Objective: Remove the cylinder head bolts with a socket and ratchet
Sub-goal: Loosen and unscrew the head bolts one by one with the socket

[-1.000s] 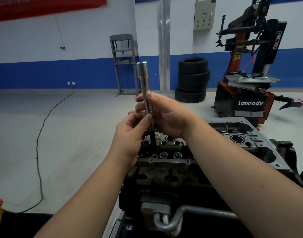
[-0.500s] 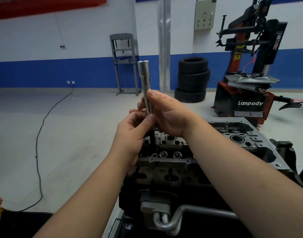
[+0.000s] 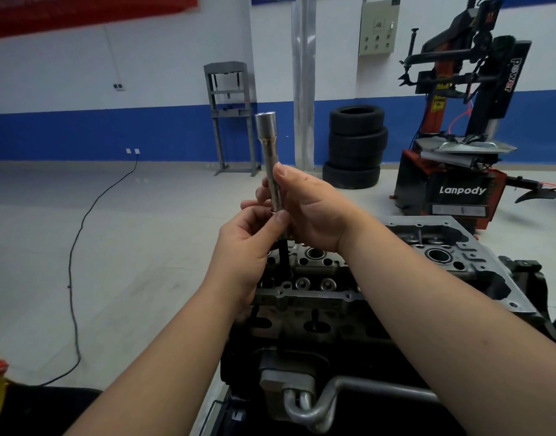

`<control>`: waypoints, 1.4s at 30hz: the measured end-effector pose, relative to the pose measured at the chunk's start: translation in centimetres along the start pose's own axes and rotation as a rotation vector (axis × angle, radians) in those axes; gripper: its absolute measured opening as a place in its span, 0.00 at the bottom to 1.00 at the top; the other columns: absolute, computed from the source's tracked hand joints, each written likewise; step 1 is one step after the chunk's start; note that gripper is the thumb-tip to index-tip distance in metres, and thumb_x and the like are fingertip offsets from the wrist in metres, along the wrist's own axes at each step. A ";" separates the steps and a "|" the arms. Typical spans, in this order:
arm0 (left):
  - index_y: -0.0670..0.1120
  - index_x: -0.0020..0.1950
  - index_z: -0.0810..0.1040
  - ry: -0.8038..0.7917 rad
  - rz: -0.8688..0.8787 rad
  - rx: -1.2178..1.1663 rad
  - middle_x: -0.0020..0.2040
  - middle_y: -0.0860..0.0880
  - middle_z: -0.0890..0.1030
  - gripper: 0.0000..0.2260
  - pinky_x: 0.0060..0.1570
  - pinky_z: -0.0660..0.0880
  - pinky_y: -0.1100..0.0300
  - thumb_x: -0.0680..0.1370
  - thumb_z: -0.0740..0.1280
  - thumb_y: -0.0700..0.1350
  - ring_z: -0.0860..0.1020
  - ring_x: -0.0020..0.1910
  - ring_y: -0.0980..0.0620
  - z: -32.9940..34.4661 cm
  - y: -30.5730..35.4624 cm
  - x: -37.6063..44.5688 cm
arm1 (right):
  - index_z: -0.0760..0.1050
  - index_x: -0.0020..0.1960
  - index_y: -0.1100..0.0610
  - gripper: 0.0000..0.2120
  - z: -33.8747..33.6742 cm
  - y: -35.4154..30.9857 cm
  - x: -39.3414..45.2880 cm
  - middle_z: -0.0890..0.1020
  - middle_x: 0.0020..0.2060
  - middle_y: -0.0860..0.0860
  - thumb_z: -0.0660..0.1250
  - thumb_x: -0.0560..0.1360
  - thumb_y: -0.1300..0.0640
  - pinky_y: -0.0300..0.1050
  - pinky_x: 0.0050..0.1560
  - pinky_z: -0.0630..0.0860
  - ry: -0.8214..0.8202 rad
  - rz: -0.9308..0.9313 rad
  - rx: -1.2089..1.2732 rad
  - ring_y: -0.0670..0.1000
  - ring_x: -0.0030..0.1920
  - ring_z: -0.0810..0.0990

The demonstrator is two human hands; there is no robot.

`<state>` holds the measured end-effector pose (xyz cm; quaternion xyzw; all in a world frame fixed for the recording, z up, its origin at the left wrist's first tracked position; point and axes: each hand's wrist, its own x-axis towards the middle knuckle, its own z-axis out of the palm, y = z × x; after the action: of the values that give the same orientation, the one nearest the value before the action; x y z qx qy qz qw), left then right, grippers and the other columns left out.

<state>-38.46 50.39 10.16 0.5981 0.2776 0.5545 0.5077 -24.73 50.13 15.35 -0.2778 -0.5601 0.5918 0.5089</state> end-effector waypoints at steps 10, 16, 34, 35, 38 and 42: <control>0.47 0.52 0.83 0.001 -0.028 -0.058 0.46 0.49 0.88 0.08 0.47 0.80 0.65 0.79 0.68 0.49 0.86 0.49 0.52 -0.2 0.0 0.1 | 0.77 0.51 0.57 0.20 0.1 -0.2 -0.2 0.81 0.44 0.51 0.57 0.82 0.41 0.56 0.62 0.76 -0.021 0.051 -0.016 0.57 0.59 0.78; 0.49 0.50 0.84 -0.012 -0.030 -0.005 0.47 0.49 0.88 0.11 0.46 0.79 0.67 0.77 0.68 0.55 0.86 0.50 0.53 -0.2 0.0 0.0 | 0.73 0.50 0.57 0.12 0.0 0.1 0.0 0.79 0.45 0.52 0.60 0.81 0.48 0.58 0.61 0.76 0.002 -0.012 -0.043 0.58 0.59 0.79; 0.55 0.51 0.86 -0.064 -0.045 -0.011 0.53 0.50 0.87 0.11 0.57 0.76 0.56 0.82 0.63 0.52 0.84 0.56 0.53 -0.4 0.0 0.0 | 0.75 0.51 0.58 0.14 0.1 -0.2 -0.2 0.80 0.44 0.52 0.59 0.81 0.48 0.57 0.59 0.77 -0.009 -0.004 -0.092 0.55 0.55 0.81; 0.55 0.51 0.87 -0.077 -0.059 -0.047 0.54 0.49 0.87 0.13 0.58 0.75 0.56 0.84 0.62 0.49 0.84 0.58 0.52 -0.5 0.1 0.0 | 0.76 0.51 0.57 0.15 0.0 -0.2 -0.2 0.80 0.45 0.53 0.58 0.82 0.46 0.57 0.59 0.77 -0.006 0.009 -0.105 0.55 0.55 0.81; 0.50 0.53 0.84 -0.065 -0.069 -0.060 0.52 0.48 0.87 0.11 0.56 0.77 0.58 0.85 0.62 0.45 0.85 0.56 0.51 -0.5 0.1 0.0 | 0.78 0.54 0.57 0.18 -0.1 -0.1 -0.2 0.82 0.46 0.52 0.58 0.82 0.44 0.56 0.61 0.77 -0.005 0.034 -0.090 0.55 0.57 0.81; 0.48 0.53 0.82 -0.015 -0.015 -0.014 0.47 0.51 0.87 0.10 0.50 0.79 0.61 0.76 0.69 0.51 0.86 0.50 0.52 -0.1 -0.2 0.2 | 0.75 0.53 0.57 0.13 0.1 -0.1 -0.2 0.80 0.44 0.52 0.60 0.81 0.48 0.56 0.63 0.76 -0.027 -0.001 -0.043 0.57 0.58 0.79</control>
<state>-38.52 50.64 10.02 0.5967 0.2742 0.5479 0.5182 -24.70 49.95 15.39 -0.2803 -0.5795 0.5831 0.4955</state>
